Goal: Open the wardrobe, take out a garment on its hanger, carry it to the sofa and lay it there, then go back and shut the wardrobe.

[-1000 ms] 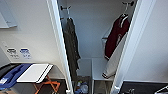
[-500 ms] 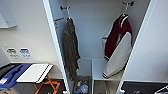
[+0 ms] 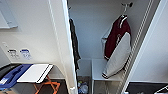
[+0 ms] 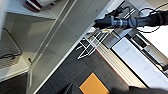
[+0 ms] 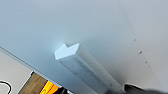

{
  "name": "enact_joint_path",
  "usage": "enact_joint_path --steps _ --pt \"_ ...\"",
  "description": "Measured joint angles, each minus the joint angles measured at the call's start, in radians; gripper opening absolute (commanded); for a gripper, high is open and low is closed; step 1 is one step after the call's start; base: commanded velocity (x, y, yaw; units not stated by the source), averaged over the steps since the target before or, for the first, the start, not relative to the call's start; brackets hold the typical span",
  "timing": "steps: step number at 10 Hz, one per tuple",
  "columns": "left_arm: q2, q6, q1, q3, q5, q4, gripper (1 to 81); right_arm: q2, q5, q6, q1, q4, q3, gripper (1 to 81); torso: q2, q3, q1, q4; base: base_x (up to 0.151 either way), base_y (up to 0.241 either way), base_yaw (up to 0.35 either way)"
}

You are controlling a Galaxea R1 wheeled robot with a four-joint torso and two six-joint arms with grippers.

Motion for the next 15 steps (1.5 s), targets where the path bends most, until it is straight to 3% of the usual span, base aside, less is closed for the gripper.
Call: enact_joint_path --steps 3,9,14,15 --pt "0.023 0.0 0.027 -0.003 0.0 0.0 81.1 -0.005 0.004 0.003 -0.002 0.0 0.004 81.1 0.0 0.0 0.0 0.0 0.0 0.0 0.0" --pt "0.006 -0.004 0.144 -0.13 -0.139 -0.006 81.1 -0.068 0.021 0.004 -0.027 -0.002 0.024 81.1 0.0 0.0 -0.001 0.0 0.0 0.0 0.0" --pt "0.048 -0.006 0.206 -0.28 -0.174 -0.01 81.1 -0.129 0.06 -0.003 -0.078 -0.024 0.013 81.1 -0.002 0.001 -0.003 0.0 0.0 0.0 0.0" --pt "0.064 -0.007 0.214 -0.318 -0.177 -0.01 81.1 -0.129 -0.011 0.033 -0.118 -0.002 -0.024 81.1 -0.002 0.001 -0.003 0.0 0.0 0.0 0.0"
